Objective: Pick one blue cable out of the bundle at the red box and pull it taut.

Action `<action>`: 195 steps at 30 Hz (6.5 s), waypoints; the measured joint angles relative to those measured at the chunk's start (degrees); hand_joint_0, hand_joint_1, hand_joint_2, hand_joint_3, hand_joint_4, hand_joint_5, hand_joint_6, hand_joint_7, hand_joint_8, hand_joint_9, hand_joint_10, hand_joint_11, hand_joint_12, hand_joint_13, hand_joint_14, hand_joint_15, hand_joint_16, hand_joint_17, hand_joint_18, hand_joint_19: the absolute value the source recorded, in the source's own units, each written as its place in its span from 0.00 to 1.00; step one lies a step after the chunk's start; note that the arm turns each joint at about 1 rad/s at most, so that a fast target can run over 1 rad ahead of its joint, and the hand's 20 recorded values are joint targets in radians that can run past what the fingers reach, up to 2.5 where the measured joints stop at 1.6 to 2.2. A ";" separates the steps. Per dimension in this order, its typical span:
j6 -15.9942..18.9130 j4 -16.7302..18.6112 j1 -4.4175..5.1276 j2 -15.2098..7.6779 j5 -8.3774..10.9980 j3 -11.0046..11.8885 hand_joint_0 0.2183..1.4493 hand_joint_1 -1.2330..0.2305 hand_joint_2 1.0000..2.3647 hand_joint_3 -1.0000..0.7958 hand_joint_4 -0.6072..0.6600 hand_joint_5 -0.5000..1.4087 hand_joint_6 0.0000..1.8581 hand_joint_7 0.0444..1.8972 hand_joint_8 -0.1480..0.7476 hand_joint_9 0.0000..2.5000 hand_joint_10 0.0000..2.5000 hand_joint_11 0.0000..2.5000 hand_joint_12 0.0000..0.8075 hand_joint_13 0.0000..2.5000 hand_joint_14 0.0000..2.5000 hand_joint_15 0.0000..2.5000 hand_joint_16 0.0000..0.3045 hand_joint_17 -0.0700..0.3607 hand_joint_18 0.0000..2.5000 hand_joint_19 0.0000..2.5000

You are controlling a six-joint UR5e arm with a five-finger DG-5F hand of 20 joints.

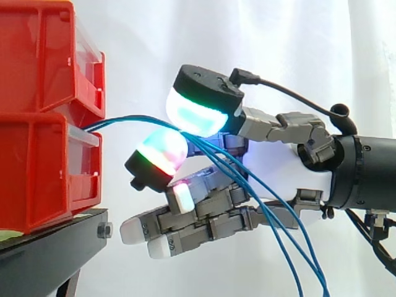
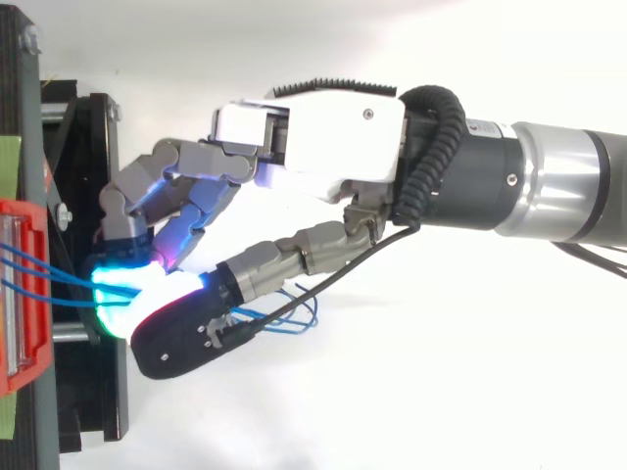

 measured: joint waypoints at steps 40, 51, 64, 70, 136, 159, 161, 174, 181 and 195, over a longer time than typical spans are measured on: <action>-0.17 -0.35 -0.21 -0.03 -0.09 0.36 0.31 0.38 0.00 0.33 0.59 0.19 0.48 0.54 0.62 0.42 0.01 0.37 0.55 0.23 0.00 0.11 0.18 0.45 0.18 0.11; 0.02 -1.00 -0.48 0.38 -0.21 0.37 0.38 0.25 0.01 0.38 0.54 0.19 0.49 0.54 0.61 0.42 0.01 0.40 0.55 0.24 0.00 0.10 0.18 0.45 0.21 0.09; -1.87 -5.00 -1.03 2.29 -0.17 0.36 0.22 0.34 0.00 0.28 0.62 0.19 0.48 0.49 0.63 0.42 0.01 0.39 0.59 0.22 0.00 0.10 0.20 0.49 0.20 0.10; -2.08 -5.58 -1.03 2.30 -0.15 0.36 0.30 0.43 0.00 0.28 0.59 0.20 0.48 0.55 0.61 0.43 0.01 0.38 0.55 0.23 0.00 0.10 0.18 0.45 0.19 0.11; -3.08 -5.45 -2.42 2.48 0.09 0.48 0.28 0.48 0.00 0.28 0.56 0.20 0.48 0.54 0.61 0.45 0.01 0.44 0.55 0.24 0.00 0.12 0.18 0.45 0.20 0.13; -3.08 -5.71 -2.42 2.48 0.09 0.55 0.26 0.24 0.00 0.28 0.59 0.18 0.49 0.49 0.59 0.40 0.01 0.44 0.55 0.23 0.00 0.12 0.19 0.46 0.21 0.11; -3.12 -5.71 -2.42 2.48 0.09 0.55 0.21 0.32 0.00 0.28 0.59 0.19 0.49 0.50 0.59 0.42 0.00 0.43 0.58 0.23 0.00 0.11 0.20 0.48 0.21 0.12; -3.34 -5.71 -2.42 2.48 0.09 0.55 0.30 0.36 0.00 0.32 0.55 0.20 0.48 0.57 0.54 0.47 0.01 0.45 0.53 0.24 0.01 0.13 0.18 0.44 0.19 0.13; -3.34 -5.70 -2.42 2.48 0.09 0.57 0.26 0.42 0.00 0.32 0.60 0.20 0.48 0.56 0.57 0.47 0.01 0.47 0.55 0.23 0.01 0.13 0.18 0.45 0.19 0.13; -3.34 -5.71 -2.41 2.48 0.09 0.55 0.28 0.36 0.00 0.51 0.59 0.21 0.49 0.55 0.67 0.49 0.00 0.48 0.65 0.28 0.00 0.14 0.24 0.54 0.24 0.12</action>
